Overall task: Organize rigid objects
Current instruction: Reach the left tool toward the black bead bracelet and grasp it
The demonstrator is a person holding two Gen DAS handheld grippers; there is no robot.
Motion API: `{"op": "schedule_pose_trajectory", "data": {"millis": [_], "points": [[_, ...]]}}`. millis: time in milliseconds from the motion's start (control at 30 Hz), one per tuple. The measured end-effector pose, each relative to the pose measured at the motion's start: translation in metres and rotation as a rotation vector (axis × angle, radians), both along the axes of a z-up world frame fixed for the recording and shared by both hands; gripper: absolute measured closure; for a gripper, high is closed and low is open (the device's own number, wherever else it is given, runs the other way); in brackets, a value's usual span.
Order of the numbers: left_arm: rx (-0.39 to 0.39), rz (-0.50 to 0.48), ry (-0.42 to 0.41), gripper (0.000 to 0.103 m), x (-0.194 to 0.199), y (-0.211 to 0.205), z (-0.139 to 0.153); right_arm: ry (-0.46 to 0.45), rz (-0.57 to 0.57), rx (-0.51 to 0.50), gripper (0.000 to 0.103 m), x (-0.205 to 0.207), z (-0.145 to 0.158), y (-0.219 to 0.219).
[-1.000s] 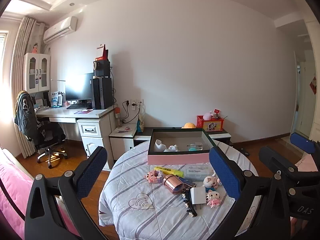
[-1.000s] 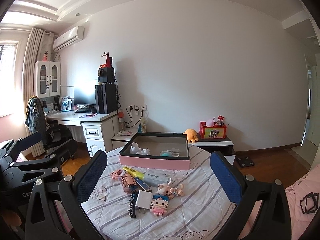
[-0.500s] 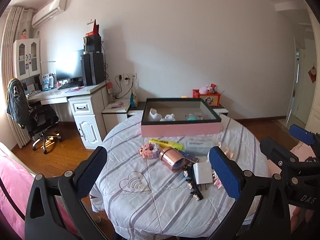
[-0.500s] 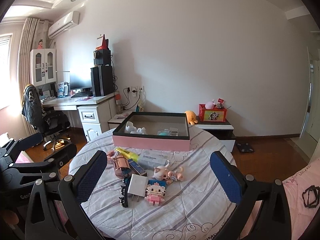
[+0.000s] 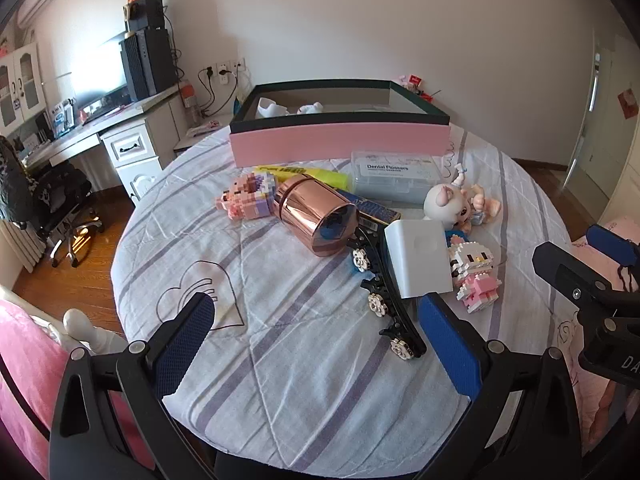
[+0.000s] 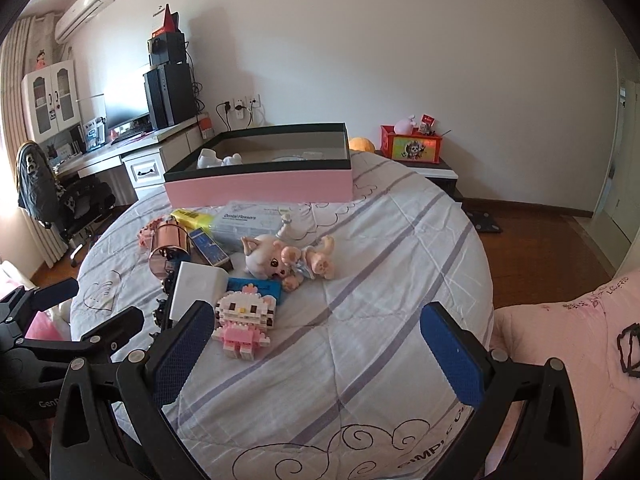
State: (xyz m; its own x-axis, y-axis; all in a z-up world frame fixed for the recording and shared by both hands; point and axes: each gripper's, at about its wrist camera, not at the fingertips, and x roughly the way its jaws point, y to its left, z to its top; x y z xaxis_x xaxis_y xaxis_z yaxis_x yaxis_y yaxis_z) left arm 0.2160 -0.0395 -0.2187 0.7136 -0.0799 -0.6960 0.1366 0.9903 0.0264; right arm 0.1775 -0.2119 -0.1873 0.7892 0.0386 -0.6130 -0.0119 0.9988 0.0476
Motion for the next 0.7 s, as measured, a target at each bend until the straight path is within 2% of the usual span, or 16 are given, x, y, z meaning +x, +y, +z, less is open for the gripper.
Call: {"op": "schedule_pose_trajectory", "data": {"millis": [133, 233, 367, 500, 600, 633, 700], "points": [[0.027, 0.007, 0.038, 0.0, 0.014, -0.005, -0.013, 0.033, 0.002, 0.013, 0.0, 0.009, -0.013, -0.007], [-0.004, -0.006, 0.054, 0.0, 0.02, -0.002, -0.018, 0.054, 0.001, 0.022, 0.0, 0.016, -0.02, -0.01], [0.01, -0.017, 0.051, 0.003, 0.022, 0.003, -0.019, 0.067, 0.003, 0.029, 0.0, 0.021, -0.027, -0.012], [0.01, 0.026, 0.045, 0.003, 0.023, 0.018, -0.017, 0.078, 0.012, 0.029, 0.0, 0.025, -0.03, -0.011], [-0.009, 0.045, 0.051, 0.008, 0.027, 0.023, -0.018, 0.081, 0.02, 0.034, 0.0, 0.028, -0.032, -0.01], [-0.029, 0.037, 0.056, 0.017, 0.026, 0.022, -0.018, 0.083, 0.023, 0.032, 0.0, 0.029, -0.033, -0.008], [-0.032, 0.006, 0.069, 0.021, 0.027, 0.015, -0.021, 0.092, 0.028, 0.033, 0.0, 0.031, -0.036, -0.006]]}}
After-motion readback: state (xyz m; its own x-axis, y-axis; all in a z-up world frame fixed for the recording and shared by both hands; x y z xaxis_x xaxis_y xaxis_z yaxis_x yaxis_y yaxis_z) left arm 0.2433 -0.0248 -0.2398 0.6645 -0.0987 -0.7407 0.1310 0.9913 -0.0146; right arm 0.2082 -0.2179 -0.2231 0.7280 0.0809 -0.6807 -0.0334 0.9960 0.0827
